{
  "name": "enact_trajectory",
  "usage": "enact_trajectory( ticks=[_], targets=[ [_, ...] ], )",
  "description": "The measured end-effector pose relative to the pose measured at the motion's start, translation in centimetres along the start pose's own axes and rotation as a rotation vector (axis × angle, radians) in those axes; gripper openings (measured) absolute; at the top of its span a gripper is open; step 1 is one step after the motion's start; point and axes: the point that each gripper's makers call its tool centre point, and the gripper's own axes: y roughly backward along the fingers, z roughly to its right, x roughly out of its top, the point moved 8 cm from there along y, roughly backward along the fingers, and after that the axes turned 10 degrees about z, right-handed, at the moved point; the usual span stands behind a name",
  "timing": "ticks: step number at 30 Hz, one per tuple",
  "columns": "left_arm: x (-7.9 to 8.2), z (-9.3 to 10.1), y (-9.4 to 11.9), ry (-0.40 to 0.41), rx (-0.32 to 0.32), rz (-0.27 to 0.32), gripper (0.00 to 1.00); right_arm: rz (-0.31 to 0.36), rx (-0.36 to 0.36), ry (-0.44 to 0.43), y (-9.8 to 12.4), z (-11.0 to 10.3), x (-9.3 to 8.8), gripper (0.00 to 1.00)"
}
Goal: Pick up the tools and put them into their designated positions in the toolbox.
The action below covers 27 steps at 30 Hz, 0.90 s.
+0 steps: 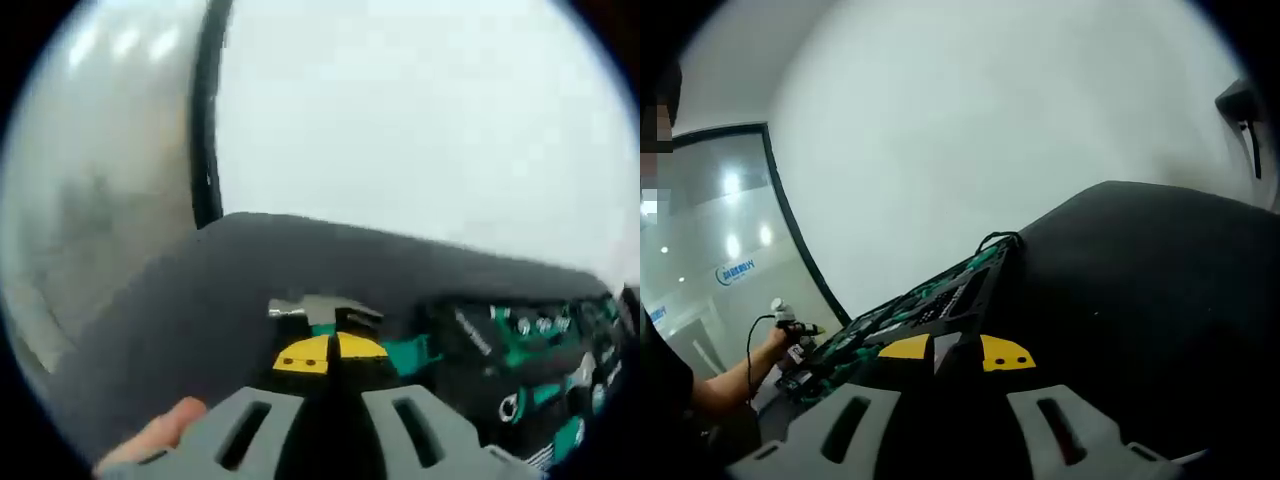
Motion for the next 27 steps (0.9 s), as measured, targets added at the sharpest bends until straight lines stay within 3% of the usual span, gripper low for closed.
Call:
enact_trajectory(
  ticks=[1, 3, 6, 7, 8, 10, 13, 14, 15, 16, 17, 18, 19, 21, 24, 26, 27],
  targets=[
    [-0.2, 0.3, 0.2, -0.047, 0.013, -0.04, 0.0, 0.0, 0.0, 0.001, 0.0, 0.0, 0.0, 0.15],
    [-0.8, 0.4, 0.3, -0.064, 0.019, -0.076, 0.0, 0.0, 0.002, 0.001, 0.0, 0.0, 0.0, 0.15],
    [-2.6, 0.5, 0.4, -0.217, -0.03, -0.262, 0.08, 0.001, 0.002, 0.003, 0.0, 0.0, 0.0, 0.15],
    [-2.5, 0.7, 0.5, -0.243, -0.029, -0.253, 0.11, 0.001, 0.002, 0.003, 0.0, 0.0, 0.0, 0.15],
    [-1.9, 1.2, 0.5, -0.215, -0.061, -0.247, 0.11, 0.001, 0.002, 0.004, 0.0, 0.0, 0.0, 0.15],
    [-1.8, 1.8, 0.8, -0.201, -0.096, -0.355, 0.12, 0.001, 0.001, 0.001, 0.0, 0.0, 0.0, 0.15],
    [-1.6, 2.4, 2.1, -0.334, -0.1, -0.514, 0.16, -0.005, -0.007, 0.01, 0.0, -0.1, -0.1, 0.15],
    [-2.0, 2.5, 2.5, -0.396, -0.097, -0.591, 0.17, -0.008, -0.011, 0.02, 0.0, -0.1, -0.2, 0.15],
    [-2.2, 2.9, 2.8, -0.385, -0.089, -0.588, 0.21, -0.011, -0.016, 0.026, 0.0, -0.2, -0.3, 0.15],
    [-2.7, 3.2, 3.1, -0.385, -0.074, -0.663, 0.2, -0.014, -0.02, 0.032, 0.0, -0.3, -0.3, 0.15],
    [-3.5, 3.6, 3.4, -0.377, -0.088, -0.702, 0.19, -0.017, -0.023, 0.036, 0.0, -0.2, -0.3, 0.15],
    [-3.9, 3.9, 3.4, -0.384, -0.096, -0.71, 0.21, -0.026, -0.027, 0.032, 0.0, -0.2, -0.2, 0.14],
    [-3.6, 3.7, 3.3, -0.33, -0.05, -0.706, 0.21, -0.035, -0.037, 0.011, 0.1, -0.3, -0.1, 0.14],
    [-3.8, 3.8, 4.1, -0.32, -0.052, -0.704, 0.2, -0.016, -0.054, -0.011, 0.1, -0.9, 0.6, 0.14],
    [-3.5, 3.3, 3.2, -0.259, 0.018, -0.694, 0.15, 0.026, 0.025, 0.026, 0.2, -3.2, 2.2, 0.14],
    [-3.4, 2.8, 2.8, -0.181, 0.04, -0.642, 0.14, 0.057, 0.06, 0.112, 0.4, -4.5, 3.4, 0.14],
    [-3.7, 2.6, 3.4, -0.102, 0.073, -0.563, 0.12, 0.066, 0.072, 0.15, 0.4, -5.0, 3.9, 0.14]
  ],
)
